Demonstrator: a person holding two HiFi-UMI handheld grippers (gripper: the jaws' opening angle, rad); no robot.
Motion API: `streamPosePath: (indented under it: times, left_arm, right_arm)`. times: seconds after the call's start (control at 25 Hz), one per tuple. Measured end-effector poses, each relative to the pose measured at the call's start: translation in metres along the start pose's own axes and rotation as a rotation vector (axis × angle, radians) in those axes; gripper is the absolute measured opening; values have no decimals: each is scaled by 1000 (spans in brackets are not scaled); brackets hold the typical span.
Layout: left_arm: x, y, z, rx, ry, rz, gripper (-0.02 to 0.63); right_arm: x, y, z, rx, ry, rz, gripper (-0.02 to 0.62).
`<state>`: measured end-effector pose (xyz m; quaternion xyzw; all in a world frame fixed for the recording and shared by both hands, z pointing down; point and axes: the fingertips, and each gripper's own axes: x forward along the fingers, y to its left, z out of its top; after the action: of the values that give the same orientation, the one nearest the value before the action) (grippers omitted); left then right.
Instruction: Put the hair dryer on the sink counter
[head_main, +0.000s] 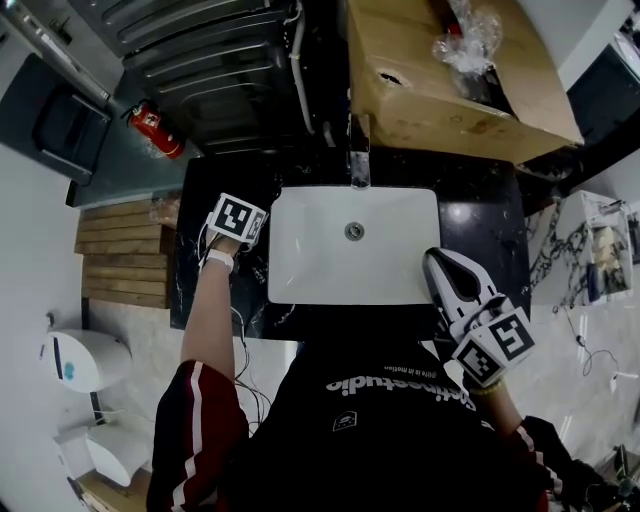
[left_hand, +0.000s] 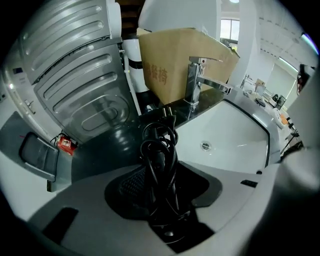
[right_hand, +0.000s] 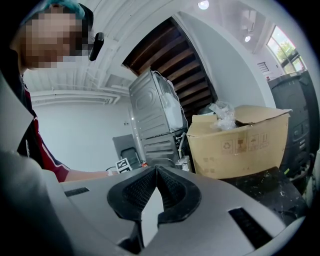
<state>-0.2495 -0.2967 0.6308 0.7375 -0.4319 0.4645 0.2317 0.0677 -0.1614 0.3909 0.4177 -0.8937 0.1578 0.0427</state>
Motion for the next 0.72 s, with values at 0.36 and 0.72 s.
streamPosePath:
  times: [0.36,0.72]
  left_arm:
    - [15,5,-6,4,107,-61,190]
    - [29,-3,-11,72,223,-113,190]
  right_arm:
    - [-4,-6,-7,23,3,-15,41]
    - [-6,-4,-8,50,-13,-15,41]
